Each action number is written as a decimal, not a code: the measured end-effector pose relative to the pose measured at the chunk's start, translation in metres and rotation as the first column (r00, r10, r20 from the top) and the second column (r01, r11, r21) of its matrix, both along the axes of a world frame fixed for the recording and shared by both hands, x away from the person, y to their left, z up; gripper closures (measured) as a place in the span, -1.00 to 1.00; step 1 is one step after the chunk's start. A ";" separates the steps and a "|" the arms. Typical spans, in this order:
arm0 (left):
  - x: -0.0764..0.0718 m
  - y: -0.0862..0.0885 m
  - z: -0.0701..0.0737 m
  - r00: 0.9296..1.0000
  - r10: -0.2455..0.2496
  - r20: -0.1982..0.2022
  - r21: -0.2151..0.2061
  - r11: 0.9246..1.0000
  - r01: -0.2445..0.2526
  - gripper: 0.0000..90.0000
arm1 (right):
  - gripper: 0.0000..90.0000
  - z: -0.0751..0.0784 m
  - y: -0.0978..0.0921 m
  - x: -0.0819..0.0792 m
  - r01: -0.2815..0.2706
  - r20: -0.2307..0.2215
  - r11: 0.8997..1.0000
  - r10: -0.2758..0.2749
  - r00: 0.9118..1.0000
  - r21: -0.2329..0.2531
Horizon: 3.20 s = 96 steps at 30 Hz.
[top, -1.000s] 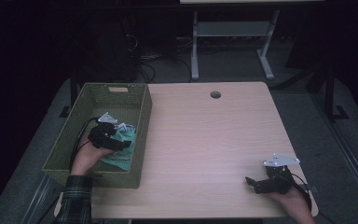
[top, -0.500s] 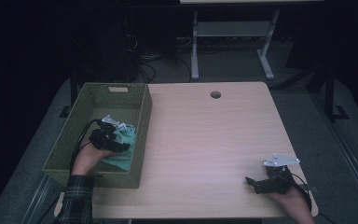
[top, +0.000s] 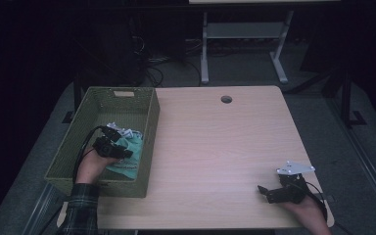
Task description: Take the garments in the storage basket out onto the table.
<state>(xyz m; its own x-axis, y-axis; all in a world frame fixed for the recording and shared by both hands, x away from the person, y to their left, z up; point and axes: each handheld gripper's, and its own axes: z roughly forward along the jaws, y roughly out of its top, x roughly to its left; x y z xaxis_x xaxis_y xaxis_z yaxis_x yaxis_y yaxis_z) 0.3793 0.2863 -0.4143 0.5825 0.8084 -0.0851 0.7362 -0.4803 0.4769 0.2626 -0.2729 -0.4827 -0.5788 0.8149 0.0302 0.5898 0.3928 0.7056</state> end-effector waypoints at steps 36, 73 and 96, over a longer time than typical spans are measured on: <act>-0.013 0.022 0.049 0.988 0.056 0.146 -0.187 0.982 -0.028 0.83 | -0.94 0.000 0.000 0.000 0.000 0.000 1.000 0.000 1.000 0.000; -0.024 0.040 0.125 0.947 0.078 0.310 -0.374 0.926 0.046 0.84 | -0.94 0.000 0.000 0.000 0.002 -0.001 1.000 -0.002 1.000 -0.002; -0.023 0.009 0.159 0.929 -0.013 0.369 -0.401 0.900 0.172 0.84 | -0.94 0.000 0.000 0.000 0.007 0.001 1.000 -0.007 1.000 0.001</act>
